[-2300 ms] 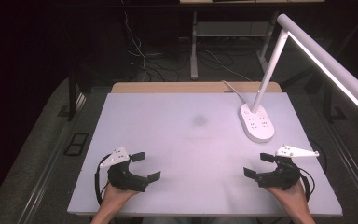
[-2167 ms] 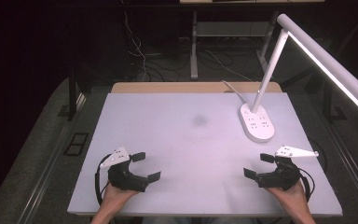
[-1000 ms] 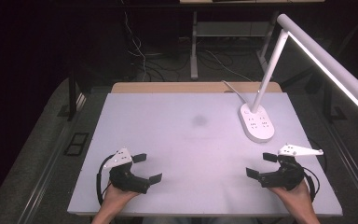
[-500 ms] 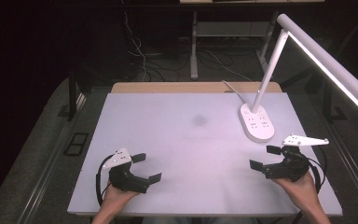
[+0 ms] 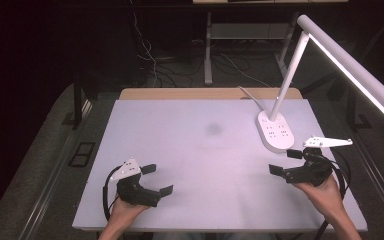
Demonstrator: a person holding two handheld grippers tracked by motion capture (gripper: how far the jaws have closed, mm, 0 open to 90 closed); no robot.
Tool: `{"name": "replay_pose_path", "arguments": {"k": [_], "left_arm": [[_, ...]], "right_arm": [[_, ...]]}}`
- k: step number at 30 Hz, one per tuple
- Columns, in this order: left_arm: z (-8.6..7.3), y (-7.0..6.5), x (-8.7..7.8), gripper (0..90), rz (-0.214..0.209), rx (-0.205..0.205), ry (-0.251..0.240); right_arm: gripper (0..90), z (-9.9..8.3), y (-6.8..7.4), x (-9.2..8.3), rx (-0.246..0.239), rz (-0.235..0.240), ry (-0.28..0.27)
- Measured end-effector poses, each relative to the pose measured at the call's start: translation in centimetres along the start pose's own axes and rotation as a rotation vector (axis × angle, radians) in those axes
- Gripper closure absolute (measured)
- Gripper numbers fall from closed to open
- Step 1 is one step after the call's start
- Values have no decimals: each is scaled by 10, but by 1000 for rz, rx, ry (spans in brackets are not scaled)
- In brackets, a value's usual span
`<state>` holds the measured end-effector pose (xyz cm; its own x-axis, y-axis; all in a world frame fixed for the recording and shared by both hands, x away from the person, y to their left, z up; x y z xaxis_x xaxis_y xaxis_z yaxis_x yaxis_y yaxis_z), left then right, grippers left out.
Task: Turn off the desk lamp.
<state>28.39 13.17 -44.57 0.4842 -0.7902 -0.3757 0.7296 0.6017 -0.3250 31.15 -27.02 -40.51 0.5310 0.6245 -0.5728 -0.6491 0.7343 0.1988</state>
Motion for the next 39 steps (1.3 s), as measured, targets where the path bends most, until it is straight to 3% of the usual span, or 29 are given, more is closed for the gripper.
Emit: {"name": "replay_pose_path", "arguments": {"k": [24,39], "left_arm": [[-1,0,1,0,1,-9,2],[0,0,1,0,2,-11,2]], "right_arm": [[8,37,-25,-1,-50,1,34],[8,48,-49,3,-39,-6,55]]}}
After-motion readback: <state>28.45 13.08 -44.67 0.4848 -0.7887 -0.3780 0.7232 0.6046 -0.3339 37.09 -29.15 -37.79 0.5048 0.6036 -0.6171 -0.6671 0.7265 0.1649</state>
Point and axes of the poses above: each handheld gripper's, and its own axes: x roughly forward along the jaws, z roughly out of its top, y roughly to its left, the point moved 6 cm from there along x, roughly forward along the jaws, and after that the axes turned 5 degrees about -x, right-handed, at the moved point
